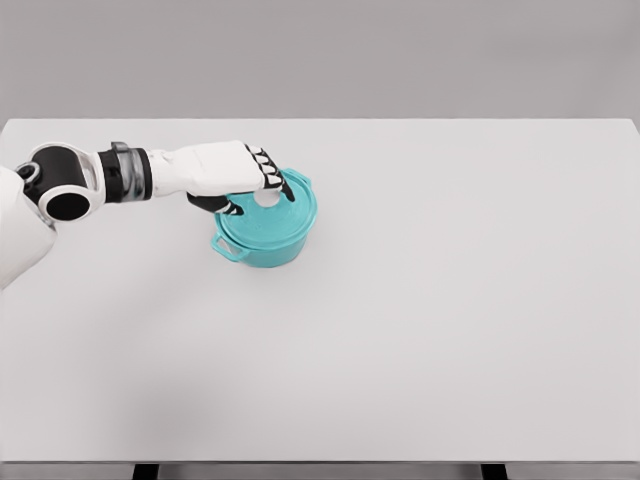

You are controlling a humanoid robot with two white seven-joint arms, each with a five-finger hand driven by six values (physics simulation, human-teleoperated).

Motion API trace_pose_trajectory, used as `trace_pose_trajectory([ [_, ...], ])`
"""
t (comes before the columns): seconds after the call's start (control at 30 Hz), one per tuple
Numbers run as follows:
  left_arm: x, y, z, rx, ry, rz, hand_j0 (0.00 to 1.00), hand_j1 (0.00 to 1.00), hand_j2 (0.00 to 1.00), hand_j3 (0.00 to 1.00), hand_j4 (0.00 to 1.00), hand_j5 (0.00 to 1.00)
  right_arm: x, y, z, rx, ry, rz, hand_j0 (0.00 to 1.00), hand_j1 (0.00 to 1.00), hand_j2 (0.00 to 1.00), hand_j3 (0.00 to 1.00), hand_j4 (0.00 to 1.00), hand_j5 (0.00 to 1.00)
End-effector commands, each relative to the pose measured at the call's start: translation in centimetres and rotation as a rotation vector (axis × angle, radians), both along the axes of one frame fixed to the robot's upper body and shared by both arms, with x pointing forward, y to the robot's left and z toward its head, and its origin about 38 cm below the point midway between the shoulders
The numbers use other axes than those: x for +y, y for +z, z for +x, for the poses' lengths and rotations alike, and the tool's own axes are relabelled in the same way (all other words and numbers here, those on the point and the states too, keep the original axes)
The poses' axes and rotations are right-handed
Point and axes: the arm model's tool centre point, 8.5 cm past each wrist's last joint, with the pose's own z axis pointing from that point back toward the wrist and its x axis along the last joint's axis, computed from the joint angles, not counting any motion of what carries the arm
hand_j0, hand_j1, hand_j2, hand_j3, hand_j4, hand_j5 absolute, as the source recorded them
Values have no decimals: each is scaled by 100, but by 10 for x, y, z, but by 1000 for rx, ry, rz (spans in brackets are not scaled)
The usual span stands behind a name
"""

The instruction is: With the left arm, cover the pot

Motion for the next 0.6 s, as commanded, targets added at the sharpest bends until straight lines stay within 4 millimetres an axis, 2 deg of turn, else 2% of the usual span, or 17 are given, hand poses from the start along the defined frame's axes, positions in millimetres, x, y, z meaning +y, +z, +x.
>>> trace_pose_trajectory([
  [0.0, -1, 2, -1, -1, -3, -8, 80, 80, 80, 80, 80, 80, 0, 0, 0, 1, 0, 0, 100, 100, 100, 100, 100, 100],
  [0.17, -9, 12, -6, -26, -35, -18, 81, 81, 81, 81, 81, 81, 0, 0, 1, -1, 0, 0, 100, 100, 100, 100, 100, 100],
  [0.27, 0, 32, -10, -77, -34, -29, 85, 85, 85, 85, 85, 85, 0, 0, 1, -1, 0, 0, 100, 100, 100, 100, 100, 100],
  [0.33, 16, 39, -12, -95, -15, -5, 85, 85, 85, 85, 85, 85, 0, 0, 0, 1, 0, 0, 100, 100, 100, 100, 100, 100],
  [0.4, 32, 46, -13, -109, 9, 14, 98, 98, 98, 98, 98, 98, 0, 0, 0, 1, 0, 0, 100, 100, 100, 100, 100, 100],
  [0.43, 39, 58, -16, -141, 14, 13, 100, 100, 100, 100, 100, 100, 0, 0, 0, 1, 0, 0, 100, 100, 100, 100, 100, 100],
  [0.47, 56, 73, -23, -166, 34, 1, 100, 100, 100, 100, 100, 100, 0, 0, 0, 1, 0, 0, 100, 100, 100, 100, 100, 100],
  [0.53, 94, 89, -35, -179, 99, -23, 100, 100, 100, 100, 100, 100, 0, 0, 0, 1, 0, 0, 100, 100, 100, 100, 100, 100],
  [0.57, 114, 91, -40, -171, 144, -49, 100, 100, 100, 100, 100, 100, 0, 0, 0, 1, 0, 0, 100, 100, 100, 100, 100, 100],
])
